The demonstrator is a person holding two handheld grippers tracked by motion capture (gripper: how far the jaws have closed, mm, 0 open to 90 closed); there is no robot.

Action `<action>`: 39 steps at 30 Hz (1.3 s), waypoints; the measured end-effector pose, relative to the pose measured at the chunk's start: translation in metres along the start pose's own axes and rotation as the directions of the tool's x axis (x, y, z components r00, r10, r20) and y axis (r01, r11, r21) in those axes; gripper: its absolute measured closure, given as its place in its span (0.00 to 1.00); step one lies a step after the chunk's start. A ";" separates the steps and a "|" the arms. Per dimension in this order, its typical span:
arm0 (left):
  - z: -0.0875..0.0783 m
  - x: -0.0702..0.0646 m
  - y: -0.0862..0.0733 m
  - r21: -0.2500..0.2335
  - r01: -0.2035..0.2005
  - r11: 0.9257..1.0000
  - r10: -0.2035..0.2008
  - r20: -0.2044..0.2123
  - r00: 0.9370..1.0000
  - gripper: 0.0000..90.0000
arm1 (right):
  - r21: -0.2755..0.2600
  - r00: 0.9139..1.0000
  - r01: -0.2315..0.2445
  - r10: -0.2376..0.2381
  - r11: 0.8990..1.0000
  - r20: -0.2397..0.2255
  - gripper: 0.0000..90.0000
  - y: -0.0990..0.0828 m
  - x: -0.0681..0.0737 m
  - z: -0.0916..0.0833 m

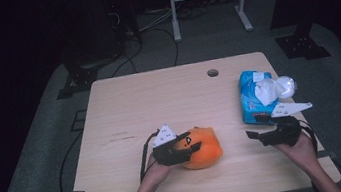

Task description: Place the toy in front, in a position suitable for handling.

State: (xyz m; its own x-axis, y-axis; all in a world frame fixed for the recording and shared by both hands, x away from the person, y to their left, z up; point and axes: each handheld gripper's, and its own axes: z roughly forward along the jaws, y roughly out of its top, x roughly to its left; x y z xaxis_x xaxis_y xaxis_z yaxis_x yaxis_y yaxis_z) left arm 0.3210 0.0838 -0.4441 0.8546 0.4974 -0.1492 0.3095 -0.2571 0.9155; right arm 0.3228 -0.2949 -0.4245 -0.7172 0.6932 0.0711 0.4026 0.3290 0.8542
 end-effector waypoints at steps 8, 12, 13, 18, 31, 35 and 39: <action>0.001 -0.002 -0.002 0.014 -0.030 0.999 0.030 0.007 1.000 0.47 | -0.026 0.990 0.036 -0.032 0.999 0.135 0.29 0.017 -0.029 -0.006; 0.001 -0.003 -0.004 0.014 -0.031 0.999 0.031 0.015 0.999 0.45 | -0.038 0.979 0.021 -0.013 0.999 0.203 0.29 0.026 -0.055 -0.004; 0.001 -0.003 -0.004 0.014 -0.031 0.999 0.031 0.015 0.999 0.45 | -0.038 0.979 0.021 -0.013 0.999 0.203 0.29 0.026 -0.055 -0.004; 0.001 -0.002 -0.005 0.009 -0.026 1.000 0.025 0.025 0.999 0.45 | -0.055 0.966 0.011 0.004 0.998 0.260 0.29 0.032 -0.076 -0.001; 0.001 0.002 -0.008 -0.003 -0.008 1.000 0.008 0.044 0.999 0.43 | -0.032 0.933 -0.105 0.110 0.994 0.342 0.40 0.014 -0.108 0.019; 0.001 0.002 -0.009 -0.009 -0.008 1.000 0.008 0.042 0.999 0.42 | -0.028 0.920 -0.113 0.115 0.993 0.375 0.50 0.007 -0.107 0.025; 0.002 0.002 -0.010 -0.014 -0.003 1.000 0.004 0.044 0.999 0.42 | -0.045 0.908 -0.108 0.117 0.993 0.402 0.66 0.003 -0.105 0.025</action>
State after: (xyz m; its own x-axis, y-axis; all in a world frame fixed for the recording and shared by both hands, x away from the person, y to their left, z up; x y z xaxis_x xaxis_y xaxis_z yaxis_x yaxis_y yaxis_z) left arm 0.3208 0.0861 -0.4539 0.8732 0.4596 -0.1619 0.3008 -0.2470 0.9212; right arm 0.4135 -0.3510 -0.4424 -0.3759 0.9257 -0.0425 0.4513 0.2230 0.8640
